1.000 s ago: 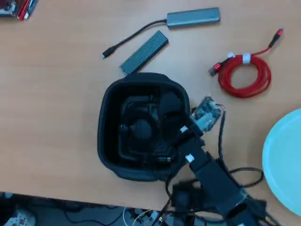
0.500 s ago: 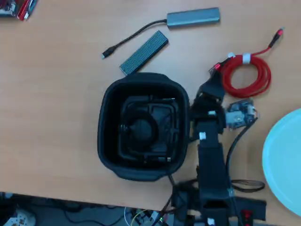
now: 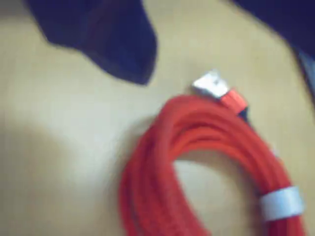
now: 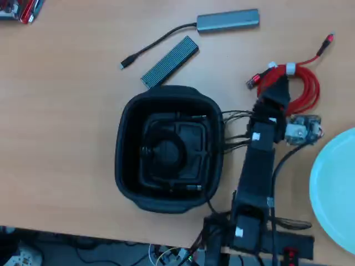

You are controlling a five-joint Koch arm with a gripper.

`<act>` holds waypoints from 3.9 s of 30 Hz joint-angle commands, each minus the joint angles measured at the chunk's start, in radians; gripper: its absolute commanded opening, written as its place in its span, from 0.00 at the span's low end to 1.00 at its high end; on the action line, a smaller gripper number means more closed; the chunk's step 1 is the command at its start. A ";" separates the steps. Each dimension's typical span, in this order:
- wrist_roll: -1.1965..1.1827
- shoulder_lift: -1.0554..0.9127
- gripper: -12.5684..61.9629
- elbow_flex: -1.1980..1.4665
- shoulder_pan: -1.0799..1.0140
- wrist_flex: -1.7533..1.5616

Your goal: Put a black charging cable in a black bowl and put a red charging cable in a green bowl

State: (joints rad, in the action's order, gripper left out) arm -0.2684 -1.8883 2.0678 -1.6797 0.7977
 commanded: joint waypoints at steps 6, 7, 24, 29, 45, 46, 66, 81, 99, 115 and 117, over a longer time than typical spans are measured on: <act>0.020 0.069 0.93 -0.023 -0.046 -0.037; 0.021 0.080 0.93 -0.028 -0.049 -0.035; 0.018 0.428 0.93 -0.425 0.003 0.371; 0.017 0.532 0.93 -0.526 0.017 0.574; 0.014 0.678 0.92 -0.560 0.012 0.612; 0.015 0.678 0.92 -0.561 0.012 0.611; -0.006 0.669 0.07 -0.638 0.002 0.518; 0.006 0.262 0.07 -0.663 -0.120 0.420; 0.043 -0.308 0.07 -0.649 -0.331 0.391; 0.049 -0.364 0.07 -0.288 -0.951 0.422; 0.049 -0.360 0.07 -0.281 -0.994 0.423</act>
State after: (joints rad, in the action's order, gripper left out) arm -0.2393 -2.2304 1.8454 -2.6400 1.2579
